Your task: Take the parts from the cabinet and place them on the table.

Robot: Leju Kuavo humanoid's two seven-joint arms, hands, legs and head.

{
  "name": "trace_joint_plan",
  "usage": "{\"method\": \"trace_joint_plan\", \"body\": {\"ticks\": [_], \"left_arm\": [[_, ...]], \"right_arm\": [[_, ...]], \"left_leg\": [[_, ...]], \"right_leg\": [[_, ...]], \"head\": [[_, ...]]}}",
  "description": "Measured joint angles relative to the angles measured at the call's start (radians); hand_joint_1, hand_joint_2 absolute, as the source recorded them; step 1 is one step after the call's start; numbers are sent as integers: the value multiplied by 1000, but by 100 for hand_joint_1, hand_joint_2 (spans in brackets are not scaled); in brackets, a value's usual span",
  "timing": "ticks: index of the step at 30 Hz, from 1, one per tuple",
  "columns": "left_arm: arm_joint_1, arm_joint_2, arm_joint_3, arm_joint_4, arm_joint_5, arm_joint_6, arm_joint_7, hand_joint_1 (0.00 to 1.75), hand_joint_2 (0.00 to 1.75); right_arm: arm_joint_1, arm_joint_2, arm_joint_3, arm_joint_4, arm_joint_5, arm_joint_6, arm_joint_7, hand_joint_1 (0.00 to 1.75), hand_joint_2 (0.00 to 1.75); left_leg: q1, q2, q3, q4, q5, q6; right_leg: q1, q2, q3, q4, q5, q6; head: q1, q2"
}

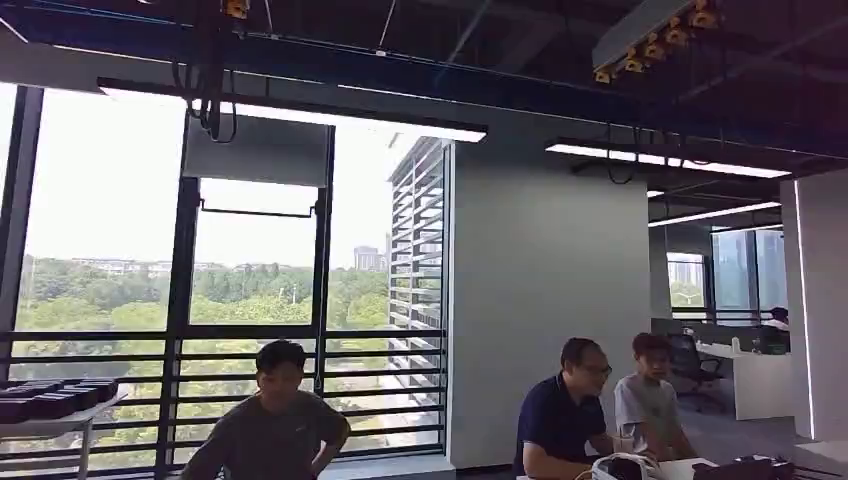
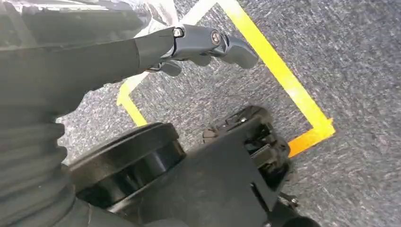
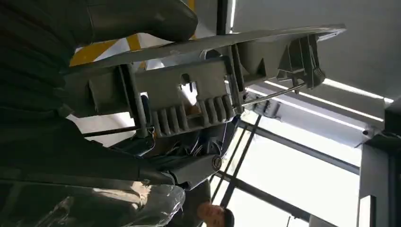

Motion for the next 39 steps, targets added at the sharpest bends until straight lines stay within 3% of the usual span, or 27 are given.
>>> {"method": "trace_joint_plan", "body": {"ticks": [2, 5, 8, 15, 20, 29, 39], "left_arm": [[0, -1, 0, 0, 0, -3, -2, 0, 175], [-1, 0, 0, 0, -3, -6, 0, 0, 175], [-3, 0, 0, 0, -15, -7, 5, 0, 175], [-19, -2, 0, 1, -46, 3, 47, 0, 175], [-36, -9, 0, 1, -74, 5, 82, 0, 175], [-50, -22, 0, 1, -124, 6, 106, 0, 175], [-54, -35, 0, 1, -156, 9, 115, 0, 175]], "right_arm": [[-1, 0, 0, 0, 1, -2, 3, 175, 175], [-3, 0, 0, 4, 13, -6, 27, 175, 175], [-17, 0, 0, 16, 25, -6, 58, 175, 175], [-113, 3, 3, 95, -27, 29, 151, 175, 175], [-205, 27, 16, 215, -116, 67, 172, 175, 175], [-353, 130, 80, 516, -248, 175, 177, 175, 175], [-395, 264, 188, 845, -287, 253, 157, 175, 175]], "left_leg": [[-3, 0, -1, 1, -2, 3], [-6, 0, -1, 1, -3, 6], [-7, 0, -2, 3, -4, 7], [-7, 0, -1, 3, -1, 6], [-5, 0, 0, 2, 1, 3], [-4, 0, 3, -1, 2, 0], [-3, -1, 5, -3, 4, -3]], "right_leg": [[-2, -1, 6, -10, -6, -3], [-4, -2, 9, -18, -8, 3], [-7, -1, 10, -19, -8, 25], [-7, -2, 9, -17, -7, 26], [-5, -4, 9, -15, -7, 26], [-4, -3, 10, -15, -7, 24], [-2, -5, 11, -15, -7, 21]], "head": [[-3, 0], [-7, 0], [-8, 0], [-6, 0], [-5, 0], [-7, 0], [-4, 0]]}}
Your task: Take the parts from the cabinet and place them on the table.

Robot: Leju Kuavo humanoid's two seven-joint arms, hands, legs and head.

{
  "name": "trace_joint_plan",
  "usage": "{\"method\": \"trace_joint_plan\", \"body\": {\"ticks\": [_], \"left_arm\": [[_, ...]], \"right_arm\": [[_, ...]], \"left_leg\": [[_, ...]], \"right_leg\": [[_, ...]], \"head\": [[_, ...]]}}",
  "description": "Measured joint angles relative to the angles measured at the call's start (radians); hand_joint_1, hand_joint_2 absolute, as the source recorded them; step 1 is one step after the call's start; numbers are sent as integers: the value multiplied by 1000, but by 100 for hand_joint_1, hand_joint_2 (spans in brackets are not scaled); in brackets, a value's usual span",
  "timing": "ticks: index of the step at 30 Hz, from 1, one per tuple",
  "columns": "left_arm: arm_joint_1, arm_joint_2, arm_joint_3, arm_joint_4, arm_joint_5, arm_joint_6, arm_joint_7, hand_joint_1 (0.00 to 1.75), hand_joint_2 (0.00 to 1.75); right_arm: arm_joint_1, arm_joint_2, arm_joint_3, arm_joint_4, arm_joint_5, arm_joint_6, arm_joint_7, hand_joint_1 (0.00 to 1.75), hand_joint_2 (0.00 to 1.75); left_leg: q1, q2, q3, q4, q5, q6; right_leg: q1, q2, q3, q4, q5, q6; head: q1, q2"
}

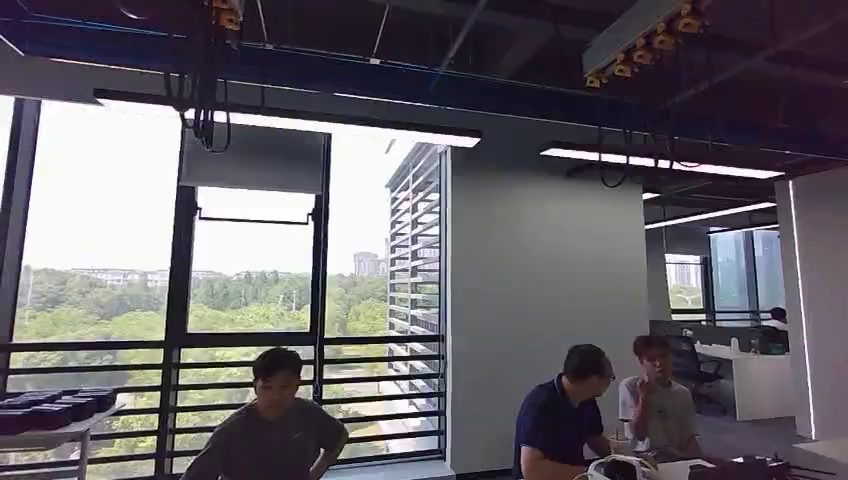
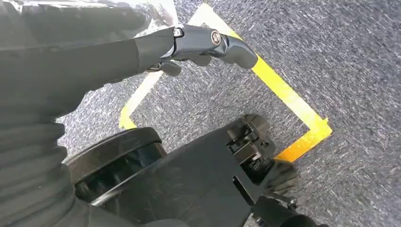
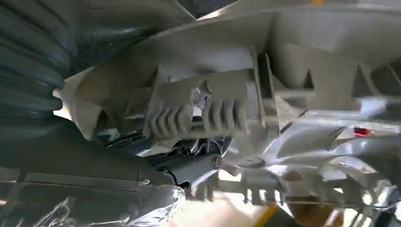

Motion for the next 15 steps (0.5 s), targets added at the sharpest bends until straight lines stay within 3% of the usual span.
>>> {"method": "trace_joint_plan", "body": {"ticks": [9, 15], "left_arm": [[1, -1, 9, 3, -26, 3, 8, 0, 175], [2, -5, 22, 3, -42, -2, 19, 0, 175]], "right_arm": [[-44, 95, 108, 227, 98, 81, 16, 175, 175], [-77, 174, 211, 396, 242, 42, 52, 175, 175]], "left_leg": [[1, 1, 10, -2, -2, -3], [1, 0, 33, -3, -9, -5]], "right_leg": [[1, 2, 8, 0, -2, -3], [1, 0, 29, -2, -12, -7]], "head": [[-1, 0], [1, 0]]}}
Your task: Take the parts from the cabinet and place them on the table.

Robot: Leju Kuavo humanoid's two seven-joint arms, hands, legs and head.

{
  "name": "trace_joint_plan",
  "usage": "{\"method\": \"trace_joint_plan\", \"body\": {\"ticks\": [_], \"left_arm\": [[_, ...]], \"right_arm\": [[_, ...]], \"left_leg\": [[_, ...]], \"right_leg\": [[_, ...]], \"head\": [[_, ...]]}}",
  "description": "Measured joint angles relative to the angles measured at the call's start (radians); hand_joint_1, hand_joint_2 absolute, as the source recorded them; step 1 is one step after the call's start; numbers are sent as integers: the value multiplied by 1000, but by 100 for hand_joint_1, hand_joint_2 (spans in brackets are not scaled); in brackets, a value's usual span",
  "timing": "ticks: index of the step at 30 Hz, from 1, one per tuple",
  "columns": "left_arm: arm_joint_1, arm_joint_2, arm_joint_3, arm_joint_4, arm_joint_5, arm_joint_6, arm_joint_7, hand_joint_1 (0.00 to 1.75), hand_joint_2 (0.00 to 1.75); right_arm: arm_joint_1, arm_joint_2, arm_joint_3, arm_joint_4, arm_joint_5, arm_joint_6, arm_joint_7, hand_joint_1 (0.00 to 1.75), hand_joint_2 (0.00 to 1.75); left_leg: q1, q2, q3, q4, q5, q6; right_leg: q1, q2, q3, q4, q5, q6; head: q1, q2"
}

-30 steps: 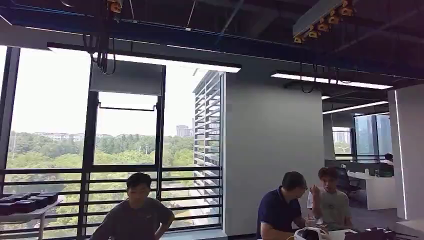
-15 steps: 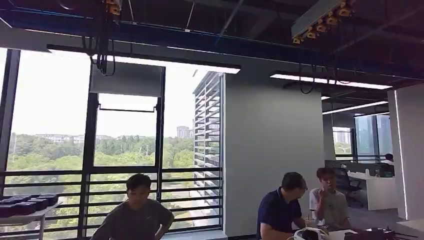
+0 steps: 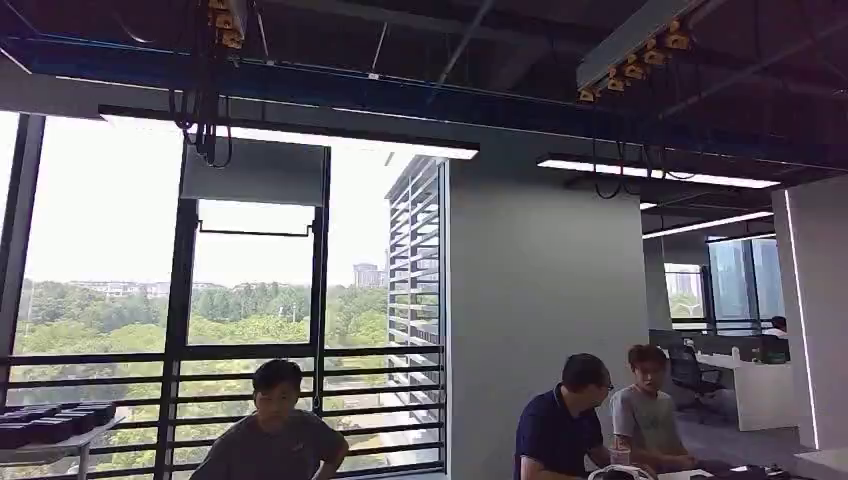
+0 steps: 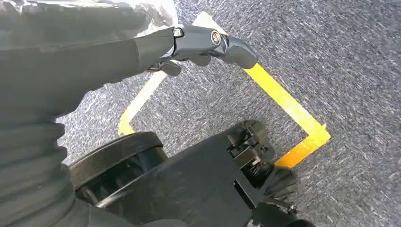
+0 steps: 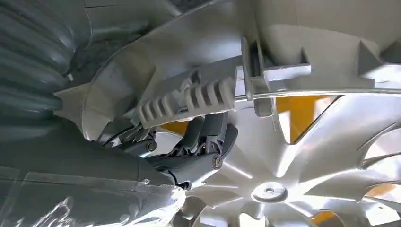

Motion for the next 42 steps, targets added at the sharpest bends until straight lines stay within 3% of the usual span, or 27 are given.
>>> {"method": "trace_joint_plan", "body": {"ticks": [9, 14, 20, 25, 32, 37, 38, 42], "left_arm": [[-10, -2, 4, 1, -11, -4, 3, 0, 175], [-14, -3, 4, 1, -21, -19, 5, 0, 175], [-11, -8, 4, 1, -34, -28, 18, 0, 175], [-4, -10, 4, 1, -34, -31, 21, 0, 175], [-1, -11, 6, 2, -35, -39, 24, 0, 175], [-1, -12, 19, 3, -35, -40, 22, 0, 175], [-1, -12, 20, 3, -35, -40, 22, 0, 175], [4, -13, 21, 8, -58, -29, 43, 0, 175]], "right_arm": [[-59, 73, 78, 133, 40, -8, 39, 175, 175], [-66, 93, 127, 197, 163, -9, 122, 175, 175], [-68, 97, 178, 268, 255, -86, 208, 175, 175], [-73, 98, 196, 292, 259, -103, 218, 175, 175], [-93, 97, 204, 324, 278, -179, 305, 175, 175], [-114, 88, 190, 340, 289, -200, 305, 175, 175], [-113, 85, 190, 342, 294, -204, 303, 0, 0], [-114, 84, 180, 345, 313, -206, 305, 0, 0]], "left_leg": [[0, -1, -1, 0, 6, 0], [-1, -2, -3, 0, 8, 2], [-1, -2, -6, 0, 8, 3], [-1, -1, -2, 0, 5, 2], [0, -2, -1, -1, 7, 2], [-1, 1, -9, 0, 11, 0], [0, 1, -9, 0, 11, 0], [0, 2, -10, 0, 10, 0]], "right_leg": [[0, -1, 0, 0, 6, 0], [0, -3, -2, 0, 8, 2], [-1, -3, -4, 0, 9, 1], [0, -1, -1, -1, 6, 2], [0, -2, 0, -1, 7, 1], [0, 4, -8, -1, 15, 2], [0, 4, -8, -1, 15, 2], [0, 4, -9, -1, 14, 1]], "head": [[-1, 0], [0, 0], [0, 0], [-1, 0], [1, 0], [-2, 0], [-2, 0], [-1, 0]]}}
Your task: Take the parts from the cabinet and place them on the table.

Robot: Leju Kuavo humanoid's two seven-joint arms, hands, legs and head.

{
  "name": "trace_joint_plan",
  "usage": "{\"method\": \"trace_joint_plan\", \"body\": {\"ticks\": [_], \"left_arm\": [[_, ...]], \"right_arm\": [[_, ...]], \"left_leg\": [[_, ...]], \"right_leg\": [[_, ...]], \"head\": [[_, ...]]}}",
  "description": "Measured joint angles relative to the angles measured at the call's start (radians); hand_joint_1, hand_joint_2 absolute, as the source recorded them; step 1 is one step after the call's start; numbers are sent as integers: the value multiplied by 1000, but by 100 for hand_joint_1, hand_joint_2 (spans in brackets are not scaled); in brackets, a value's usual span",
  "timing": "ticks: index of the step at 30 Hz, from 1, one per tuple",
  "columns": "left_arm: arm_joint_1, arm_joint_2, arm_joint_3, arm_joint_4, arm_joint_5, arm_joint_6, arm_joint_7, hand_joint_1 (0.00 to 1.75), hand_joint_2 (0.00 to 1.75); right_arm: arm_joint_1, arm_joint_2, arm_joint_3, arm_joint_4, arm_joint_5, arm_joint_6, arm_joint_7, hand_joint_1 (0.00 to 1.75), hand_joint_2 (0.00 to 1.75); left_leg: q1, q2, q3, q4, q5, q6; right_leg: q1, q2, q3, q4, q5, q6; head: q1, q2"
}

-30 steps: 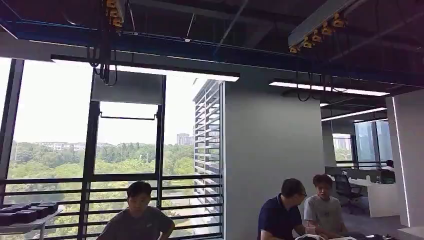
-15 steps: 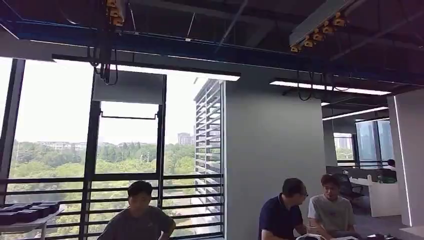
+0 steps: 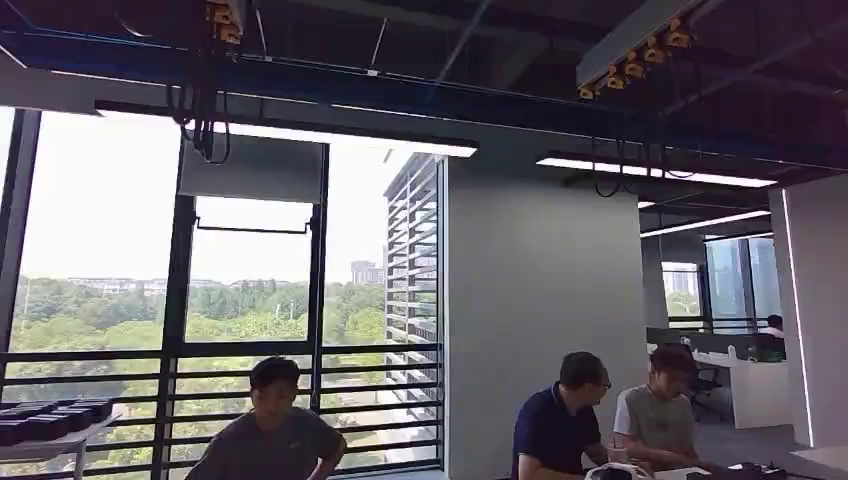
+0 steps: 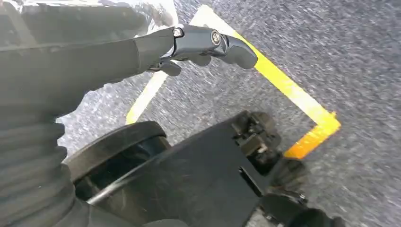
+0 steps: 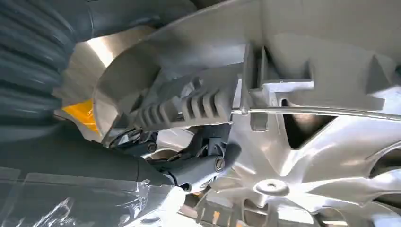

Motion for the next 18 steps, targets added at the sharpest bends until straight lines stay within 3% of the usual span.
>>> {"method": "trace_joint_plan", "body": {"ticks": [3, 4, 18], "left_arm": [[3, -2, 4, 2, 4, 3, 2, 0, 175], [4, -3, 6, 2, 6, 1, -4, 0, 0], [10, -7, 26, 10, 7, -17, -35, 0, 0]], "right_arm": [[0, -3, -11, 4, 16, 7, 5, 0, 0], [1, -4, -14, 5, 20, 9, 5, 0, 0], [19, -15, -43, 11, 44, 18, -23, 0, 0]], "left_leg": [[0, 3, -1, 0, -1, 0], [0, 3, -2, 0, -1, 0], [1, 3, -9, 0, 0, -1]], "right_leg": [[0, 2, -2, 0, 0, -1], [0, 2, -3, 0, 0, -1], [1, 1, -9, 0, -1, -1]], "head": [[0, 0], [0, 0], [0, 0]]}}
